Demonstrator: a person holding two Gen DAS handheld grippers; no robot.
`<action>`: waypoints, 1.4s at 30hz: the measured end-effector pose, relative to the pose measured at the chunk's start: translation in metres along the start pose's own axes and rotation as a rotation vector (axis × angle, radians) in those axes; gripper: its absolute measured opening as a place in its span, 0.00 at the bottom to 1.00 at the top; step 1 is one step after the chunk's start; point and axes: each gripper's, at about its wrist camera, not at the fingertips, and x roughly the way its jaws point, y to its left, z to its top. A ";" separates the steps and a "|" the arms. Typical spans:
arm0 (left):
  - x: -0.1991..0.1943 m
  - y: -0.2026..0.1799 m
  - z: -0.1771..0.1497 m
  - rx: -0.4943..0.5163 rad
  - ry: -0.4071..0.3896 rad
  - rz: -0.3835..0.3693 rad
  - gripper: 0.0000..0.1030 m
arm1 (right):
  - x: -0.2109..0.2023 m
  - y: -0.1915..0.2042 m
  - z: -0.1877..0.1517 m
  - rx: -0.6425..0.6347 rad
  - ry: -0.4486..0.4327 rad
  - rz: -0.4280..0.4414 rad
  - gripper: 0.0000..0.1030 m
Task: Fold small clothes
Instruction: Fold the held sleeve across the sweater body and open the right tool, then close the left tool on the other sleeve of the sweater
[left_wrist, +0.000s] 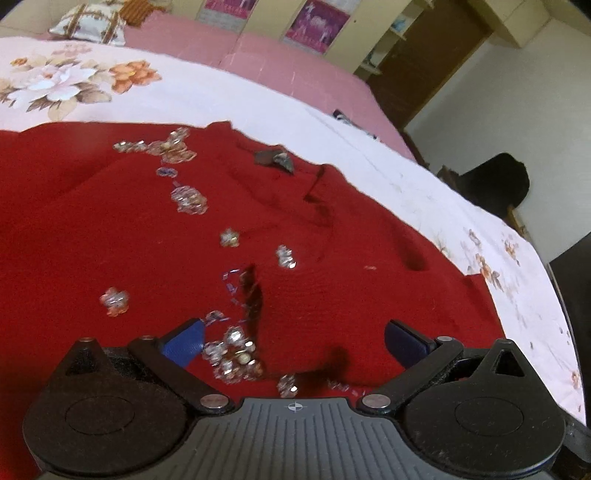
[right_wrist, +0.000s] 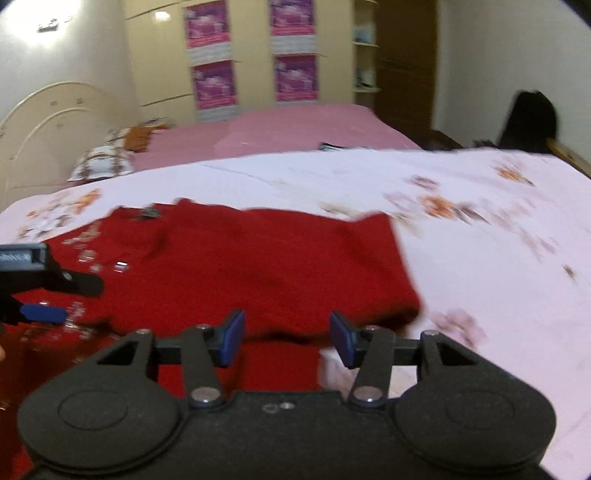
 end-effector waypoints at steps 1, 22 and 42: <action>0.000 -0.003 -0.001 0.015 -0.012 0.004 0.70 | 0.002 -0.004 -0.005 0.011 0.004 -0.009 0.49; -0.090 0.085 0.044 -0.116 -0.303 0.101 0.03 | 0.030 -0.022 -0.017 0.059 0.042 -0.055 0.54; -0.088 0.103 0.027 -0.012 -0.236 0.289 0.03 | 0.008 -0.042 0.011 0.150 0.010 0.060 0.34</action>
